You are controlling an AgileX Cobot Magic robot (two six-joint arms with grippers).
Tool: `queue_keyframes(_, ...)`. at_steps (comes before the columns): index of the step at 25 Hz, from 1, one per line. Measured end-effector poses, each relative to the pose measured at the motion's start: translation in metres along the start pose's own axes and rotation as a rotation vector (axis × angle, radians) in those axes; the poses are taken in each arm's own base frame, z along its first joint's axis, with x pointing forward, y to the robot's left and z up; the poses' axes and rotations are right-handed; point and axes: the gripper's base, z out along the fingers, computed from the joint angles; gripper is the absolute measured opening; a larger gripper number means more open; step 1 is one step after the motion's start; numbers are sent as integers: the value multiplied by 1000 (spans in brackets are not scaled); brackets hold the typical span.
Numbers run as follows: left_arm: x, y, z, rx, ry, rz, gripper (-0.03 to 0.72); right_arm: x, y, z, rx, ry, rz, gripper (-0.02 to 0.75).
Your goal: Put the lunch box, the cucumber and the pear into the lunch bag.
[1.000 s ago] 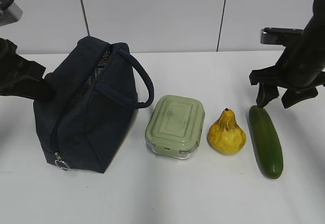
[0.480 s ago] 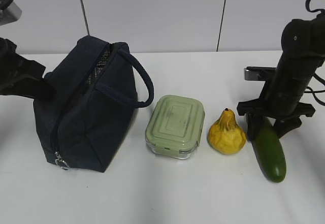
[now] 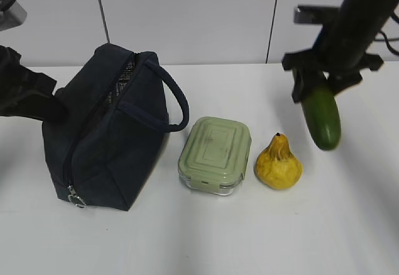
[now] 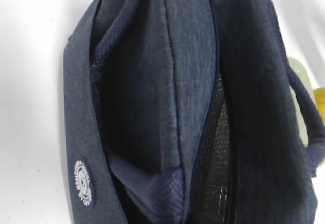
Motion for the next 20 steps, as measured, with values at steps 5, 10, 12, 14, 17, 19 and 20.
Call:
queue_keyframes(5,0,0,0,3,-2,-3,-15,-22,88,-69,-165,-209,-161,405)
queue_keyframes(10,0,0,0,4,-3,-6,-15,-23,170,-97,-434,-390,-244,405)
queue_keyframes(12,0,0,0,6,-5,-8,-15,-22,195,-86,-521,-418,-268,405)
queue_keyframes(14,-1,-1,0,8,-6,-9,-15,-22,217,-71,-592,-445,-291,405)
queue_keyframes(17,-1,-1,0,10,-8,-12,-15,-24,239,-44,-628,-481,-319,405)
queue_keyframes(19,-1,-1,0,11,-8,-13,-15,-25,247,-22,-624,-468,-330,405)
queue_keyframes(20,-1,-1,0,11,-8,-13,-15,-25,249,-12,-617,-452,-332,405)
